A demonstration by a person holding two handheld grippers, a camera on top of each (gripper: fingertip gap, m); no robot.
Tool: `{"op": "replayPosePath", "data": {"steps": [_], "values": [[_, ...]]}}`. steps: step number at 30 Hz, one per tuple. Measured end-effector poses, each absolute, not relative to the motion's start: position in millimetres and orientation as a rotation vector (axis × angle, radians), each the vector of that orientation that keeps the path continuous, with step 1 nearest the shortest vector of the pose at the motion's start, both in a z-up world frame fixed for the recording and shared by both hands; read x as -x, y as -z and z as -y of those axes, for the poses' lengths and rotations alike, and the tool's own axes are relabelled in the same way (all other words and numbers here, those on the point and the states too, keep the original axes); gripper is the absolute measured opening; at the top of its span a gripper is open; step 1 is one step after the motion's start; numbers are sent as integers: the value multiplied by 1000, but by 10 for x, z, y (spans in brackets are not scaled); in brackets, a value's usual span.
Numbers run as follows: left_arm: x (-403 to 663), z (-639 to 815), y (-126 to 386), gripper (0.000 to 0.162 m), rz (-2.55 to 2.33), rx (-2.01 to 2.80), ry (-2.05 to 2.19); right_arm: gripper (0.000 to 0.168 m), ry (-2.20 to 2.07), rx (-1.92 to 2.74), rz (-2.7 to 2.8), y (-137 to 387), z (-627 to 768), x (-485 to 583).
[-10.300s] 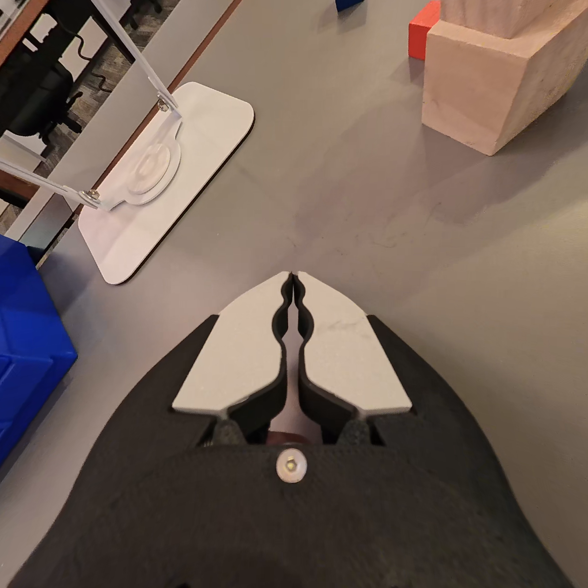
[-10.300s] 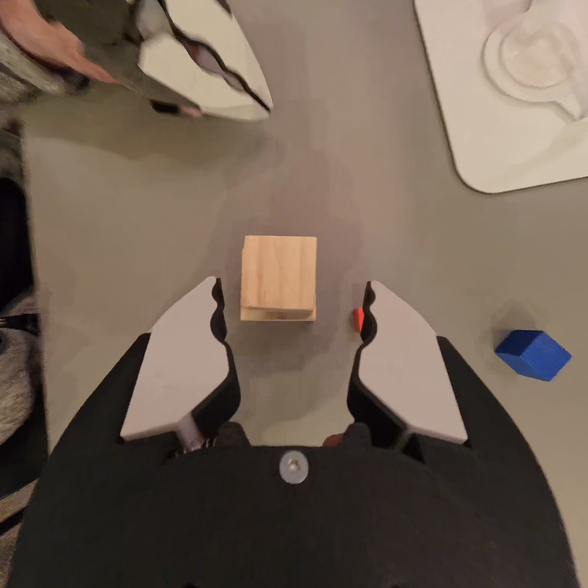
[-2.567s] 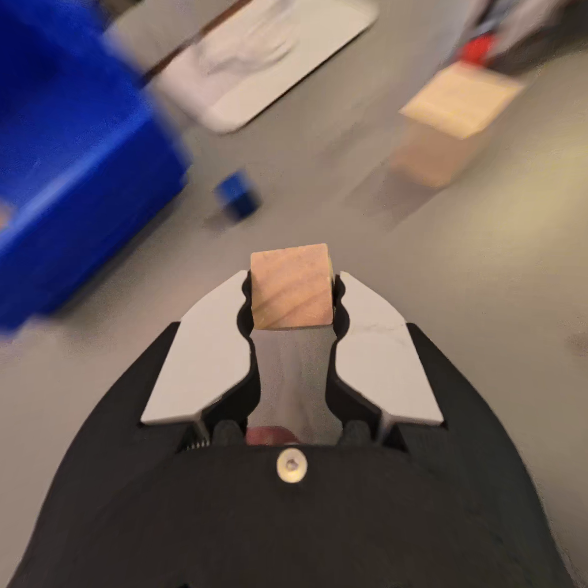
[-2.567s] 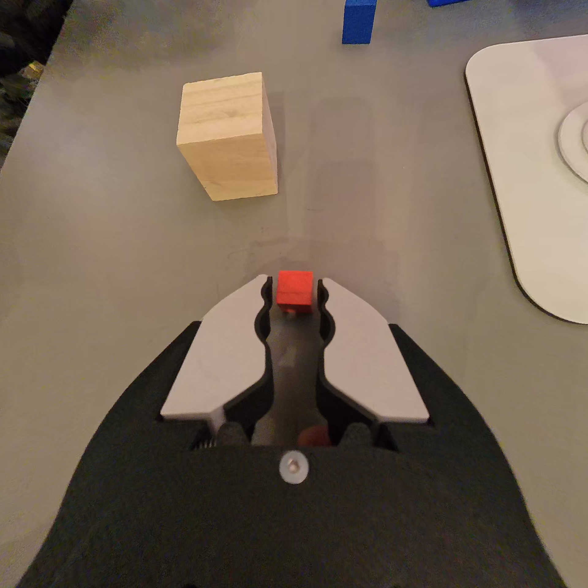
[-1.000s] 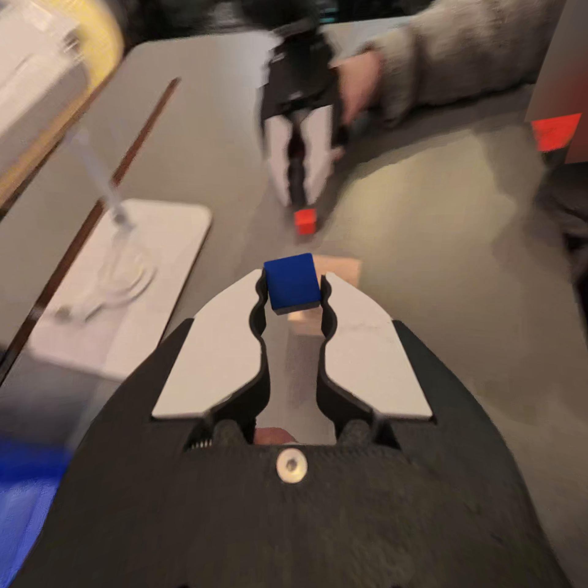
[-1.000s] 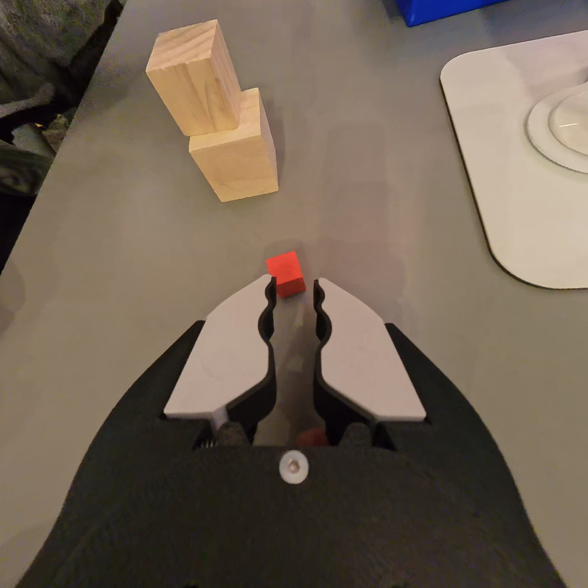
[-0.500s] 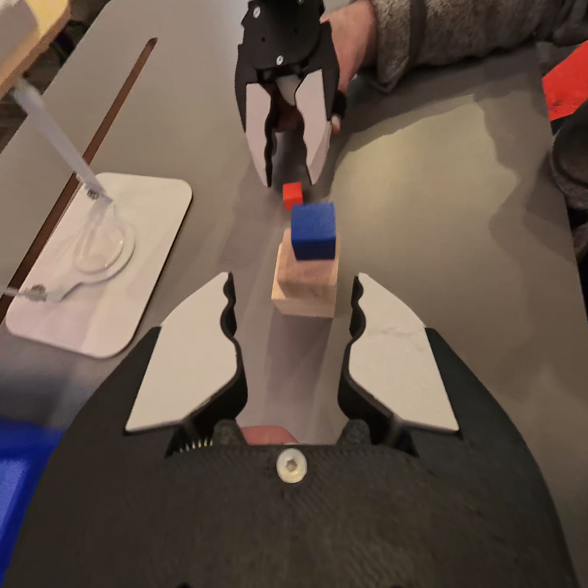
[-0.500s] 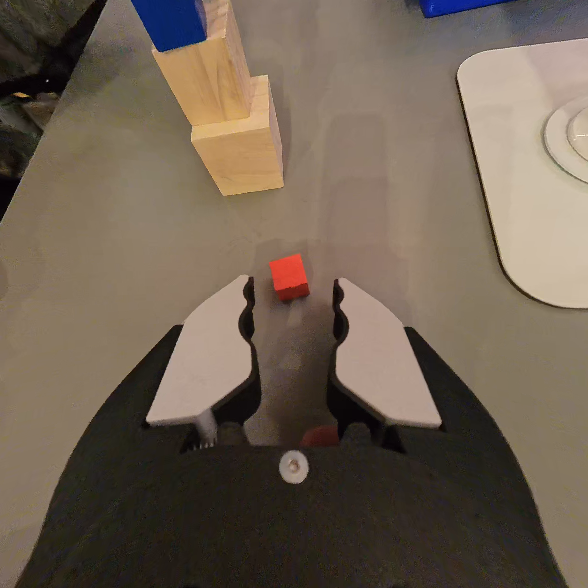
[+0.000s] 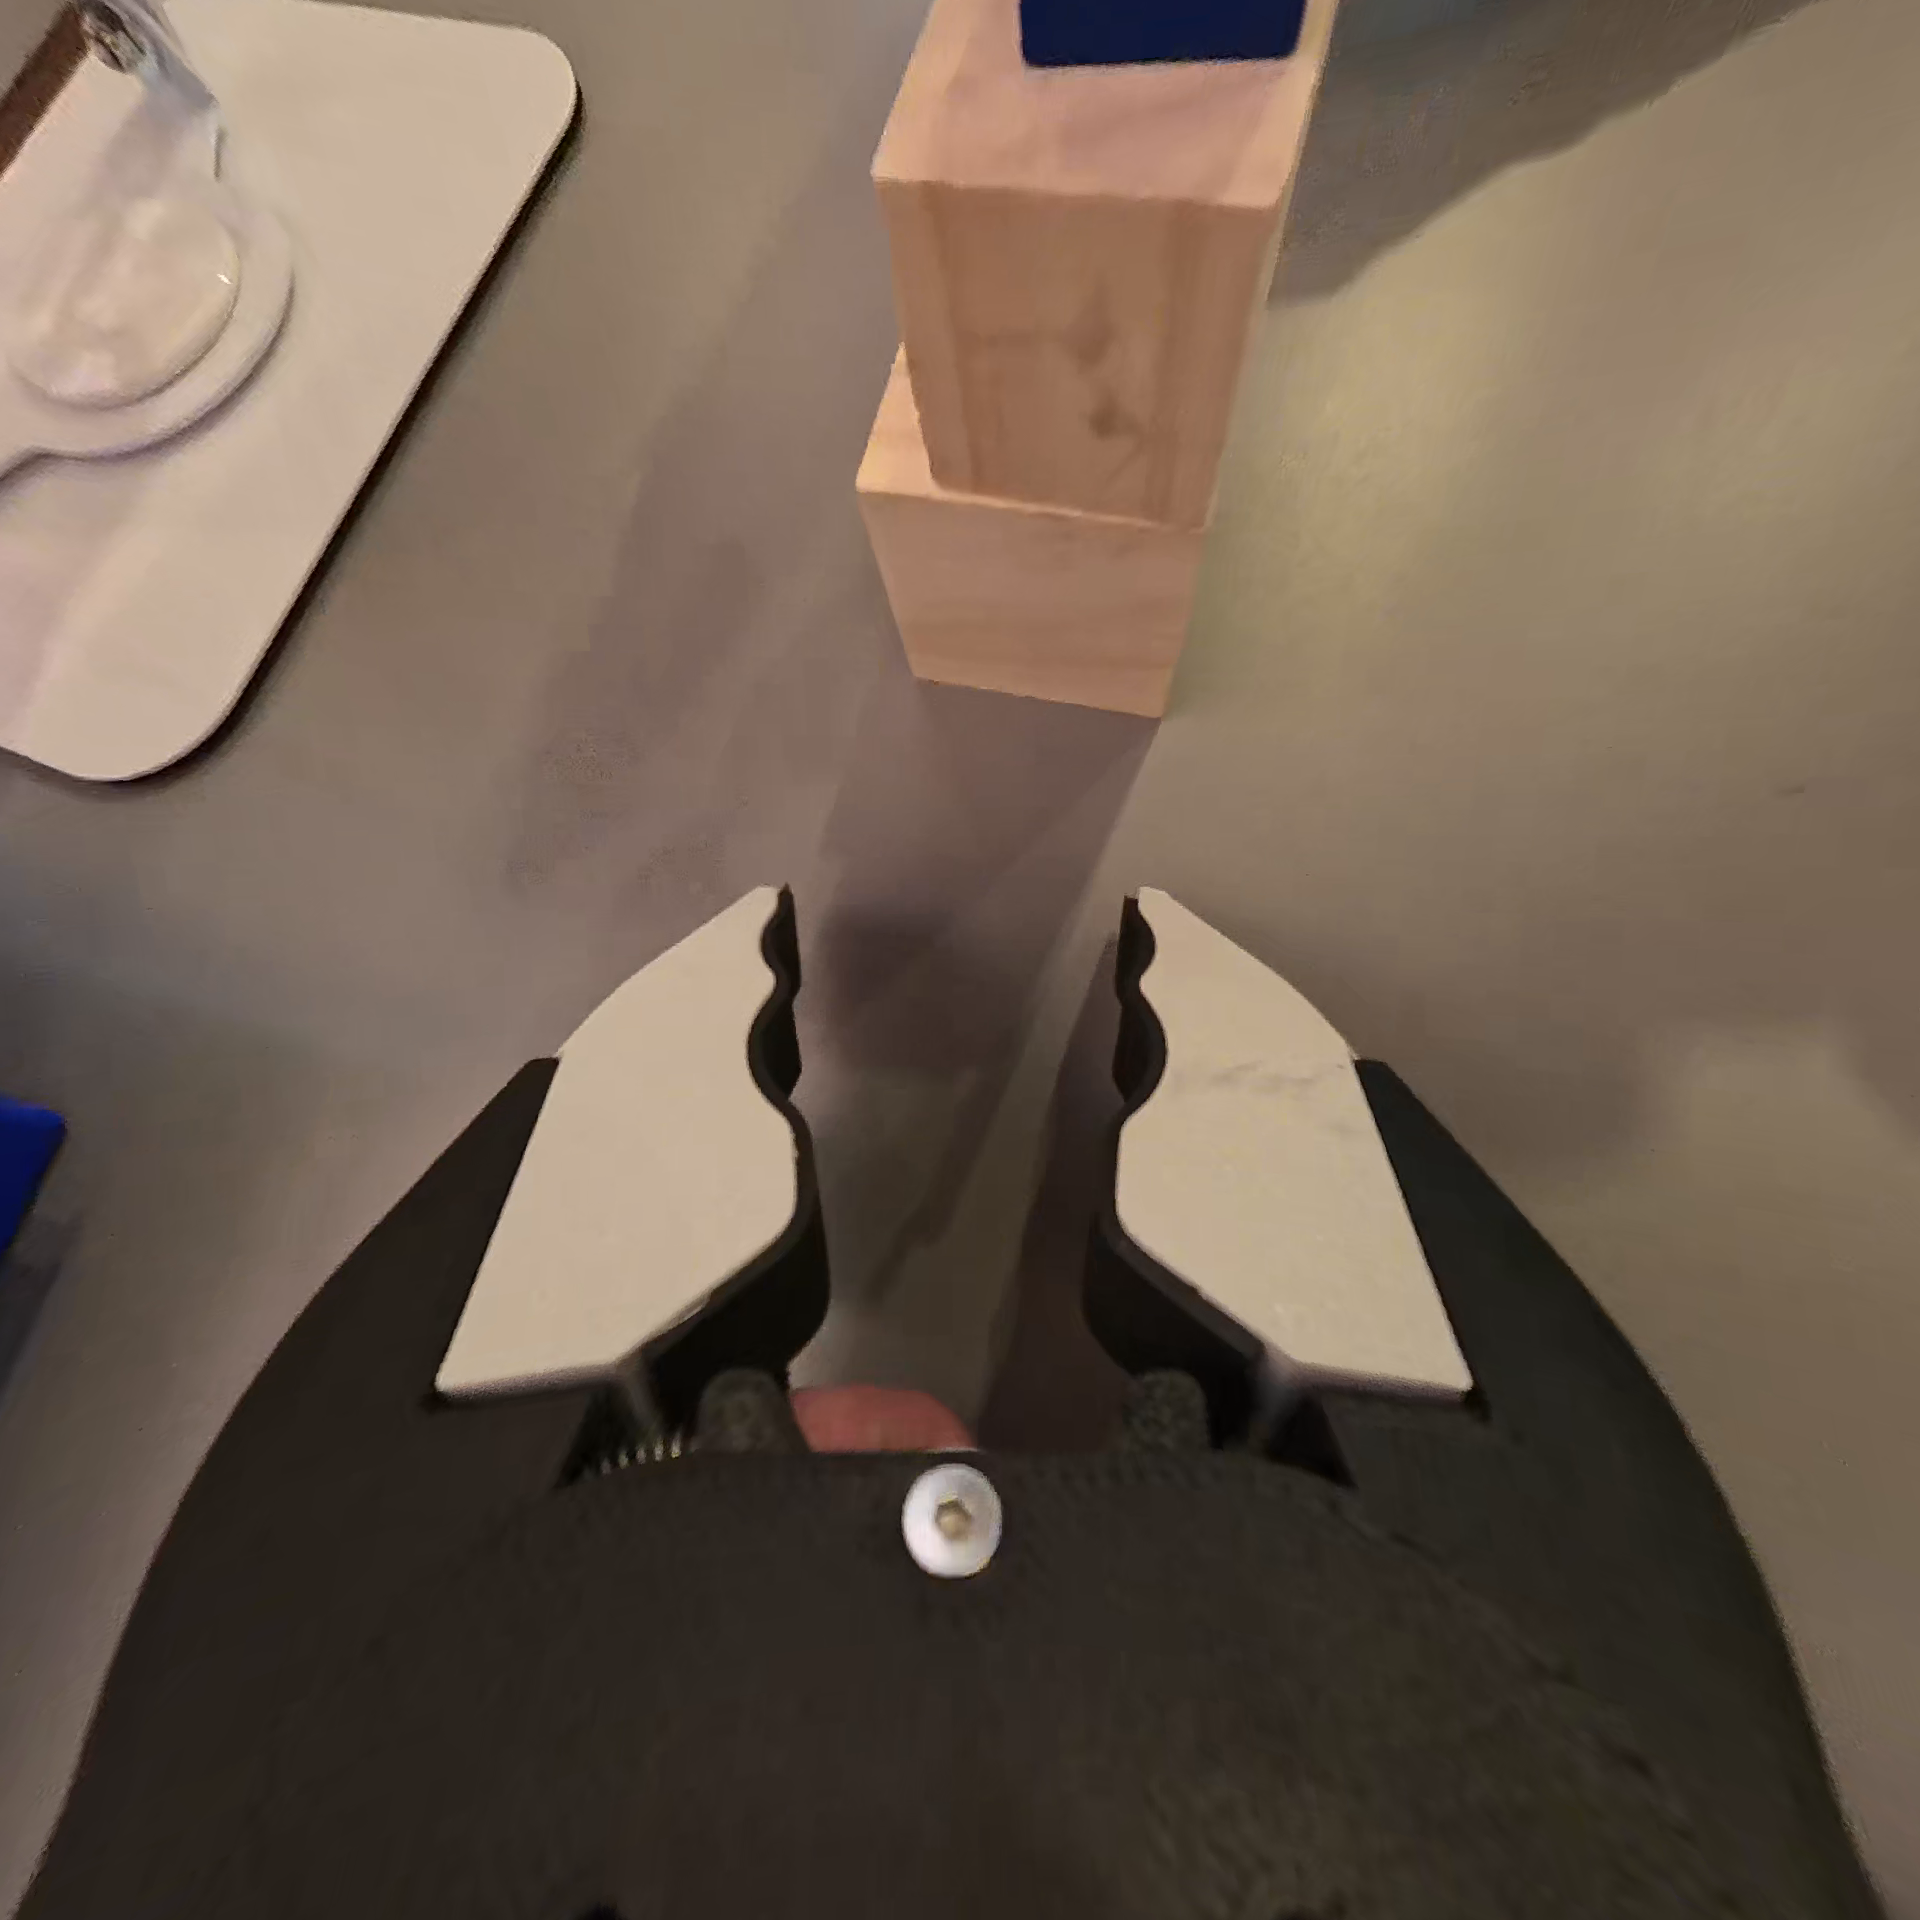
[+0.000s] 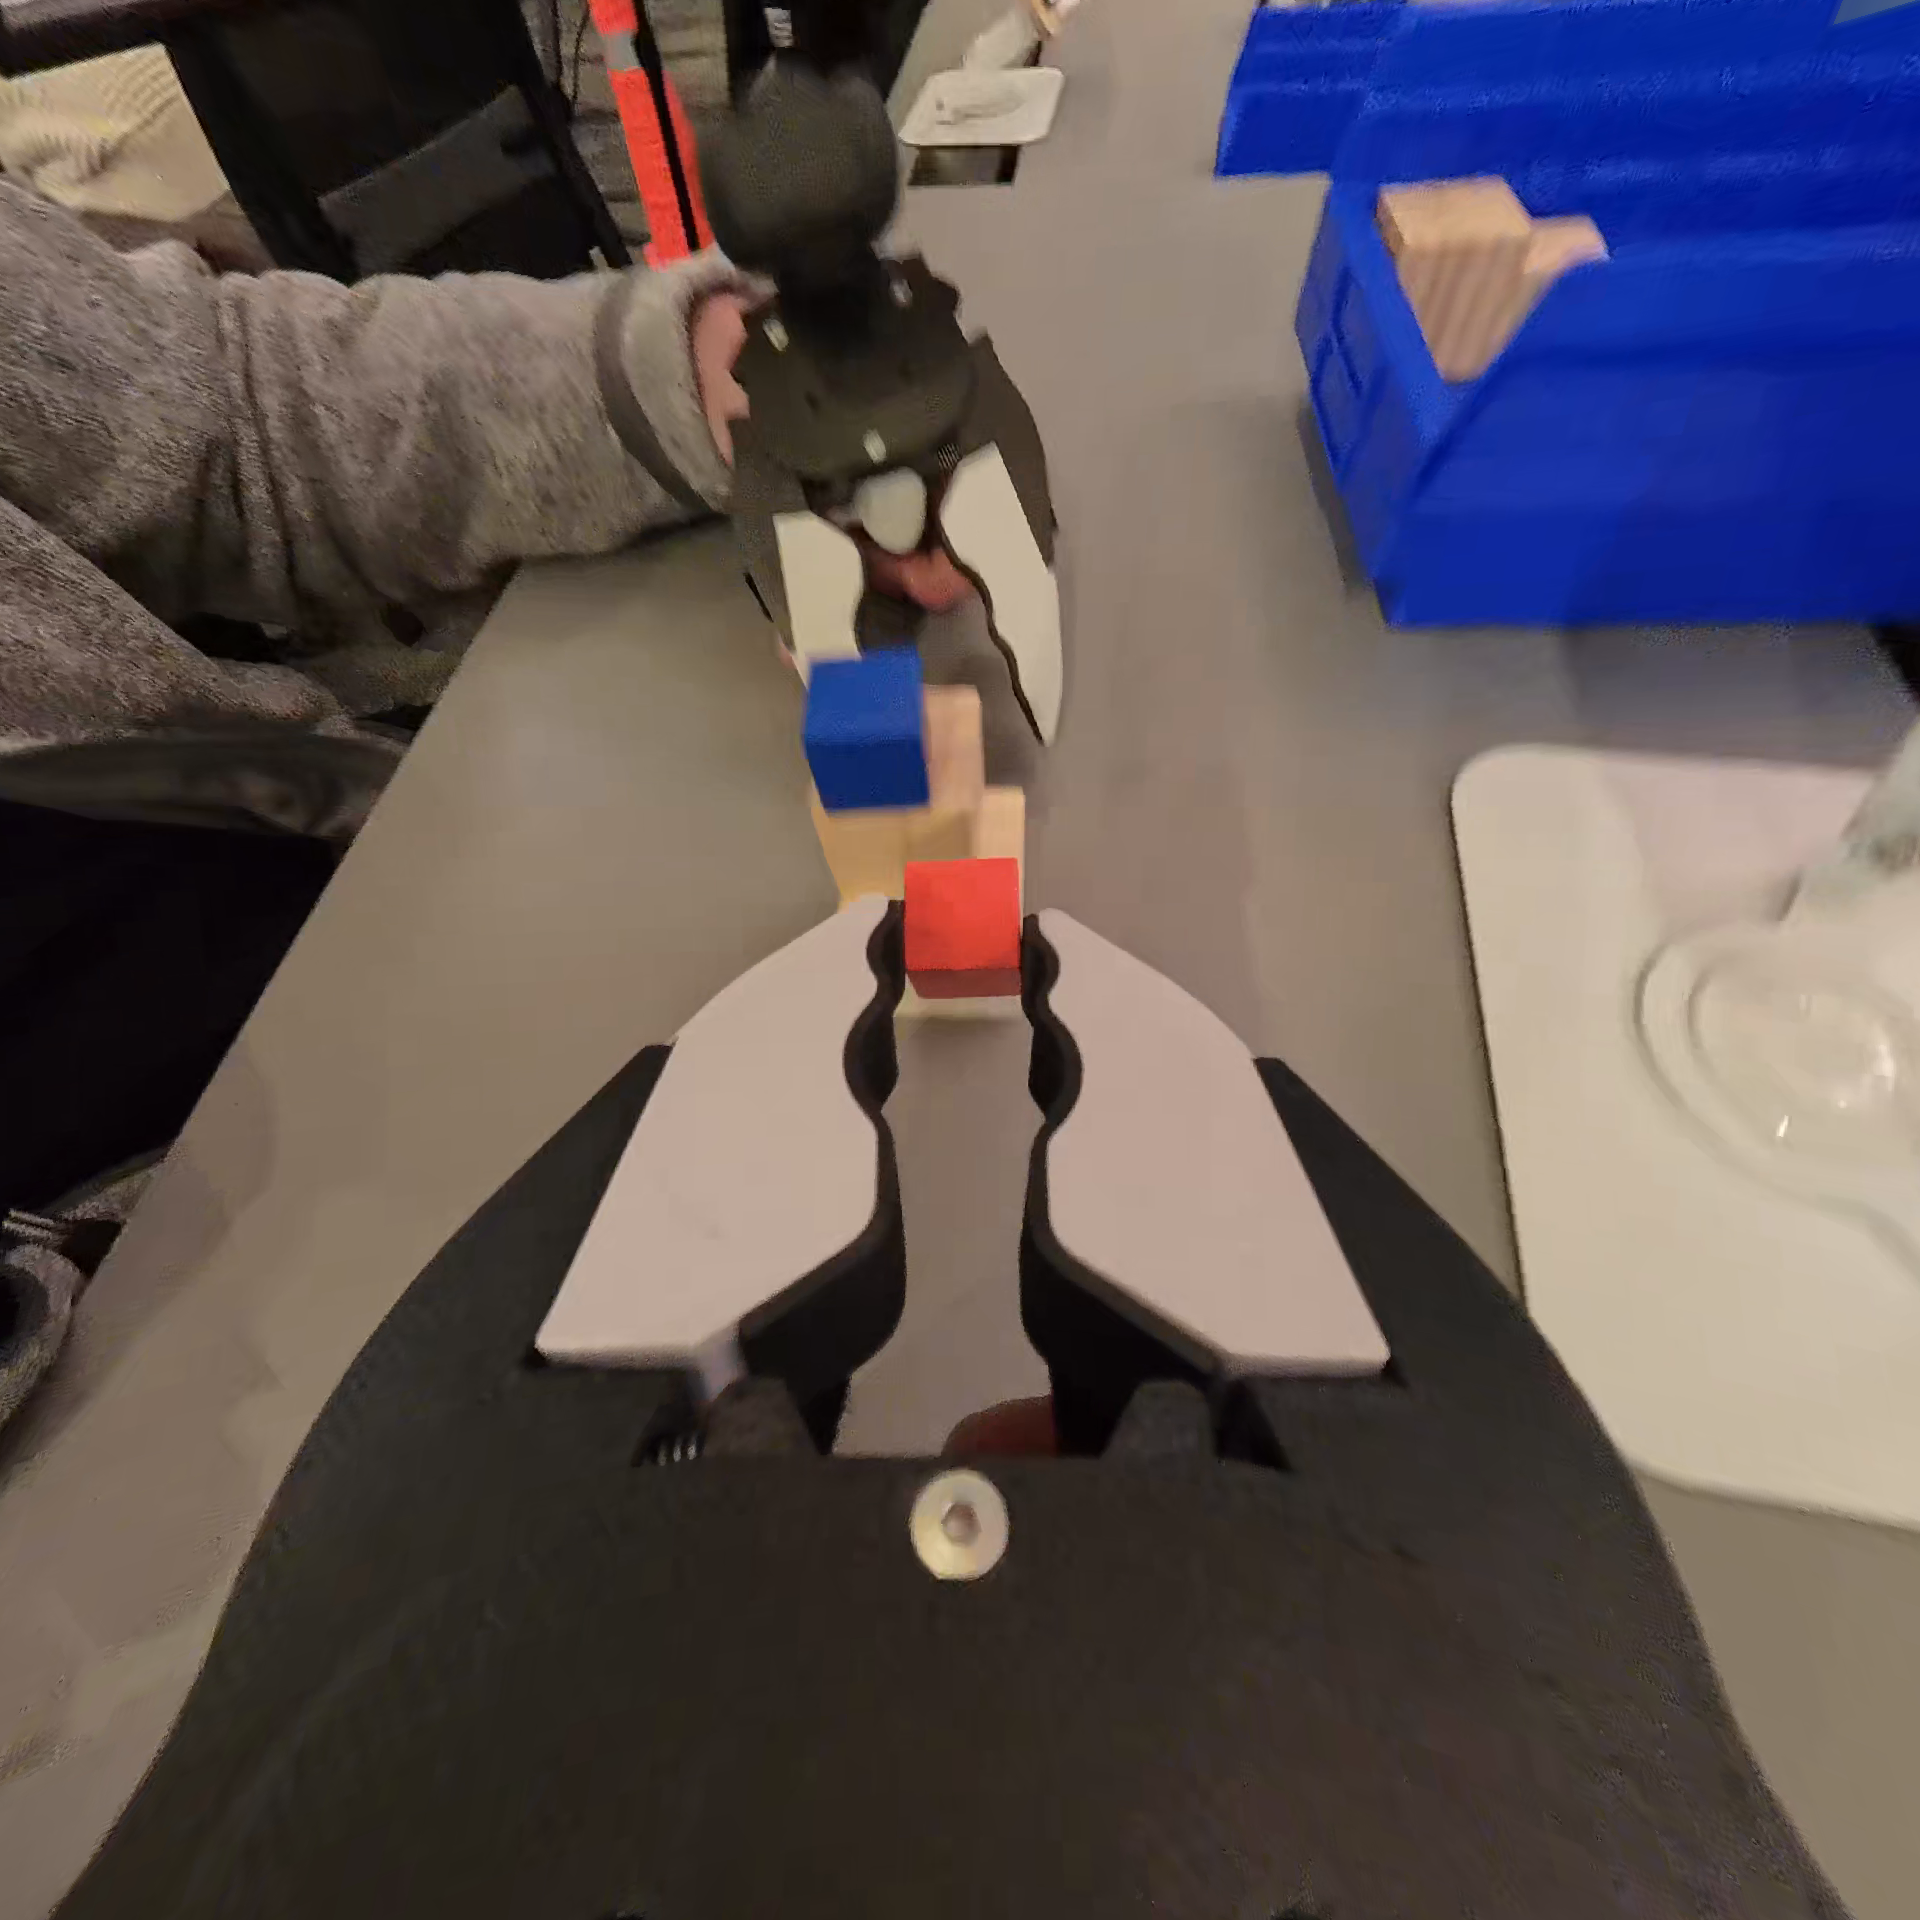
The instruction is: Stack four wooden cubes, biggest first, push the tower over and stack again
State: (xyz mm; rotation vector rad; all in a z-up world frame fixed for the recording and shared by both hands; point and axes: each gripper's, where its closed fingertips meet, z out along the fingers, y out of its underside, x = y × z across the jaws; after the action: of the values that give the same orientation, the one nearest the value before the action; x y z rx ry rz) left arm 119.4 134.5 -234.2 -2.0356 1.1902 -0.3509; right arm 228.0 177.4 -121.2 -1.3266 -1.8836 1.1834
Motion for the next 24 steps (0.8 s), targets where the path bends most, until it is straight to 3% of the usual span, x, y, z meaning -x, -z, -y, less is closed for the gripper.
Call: {"op": "replayPosePath", "data": {"steps": [11, 12, 14, 18, 20, 22, 23, 24], "values": [[-1199, -1343, 2318, 59, -1186, 2021, 365, 21, -1189, 1315, 2003, 1134, -1409, -1832], [-1198, -1345, 2317, 59, -1184, 2021, 367, 24, -1165, 1333, 1997, 1149, -1436, -1825], [-1195, -1350, 2314, 59, -1177, 2024, 370, 50, -1167, 1337, 1971, 1113, -1470, -1832], [-1184, -1365, 2291, 58, -1155, 2019, 371, 50, -1182, 1334, 1913, 998, -1570, -1942], [-1167, -1372, 2272, 51, -1134, 2015, 369, 41, -1164, 1334, 1875, 968, -1678, -2066], [-1136, -1369, 2260, 43, -1111, 2018, 363, 14, -1124, 1359, 1812, 1001, -1862, -2254], [-1119, -1368, 2240, 32, -1096, 2007, 353, 0, -1085, 1396, 1763, 1056, -2003, -2370], [-1105, -1359, 2224, 21, -1088, 1997, 344, 0, -1037, 1433, 1694, 1119, -2173, -2501]]}}
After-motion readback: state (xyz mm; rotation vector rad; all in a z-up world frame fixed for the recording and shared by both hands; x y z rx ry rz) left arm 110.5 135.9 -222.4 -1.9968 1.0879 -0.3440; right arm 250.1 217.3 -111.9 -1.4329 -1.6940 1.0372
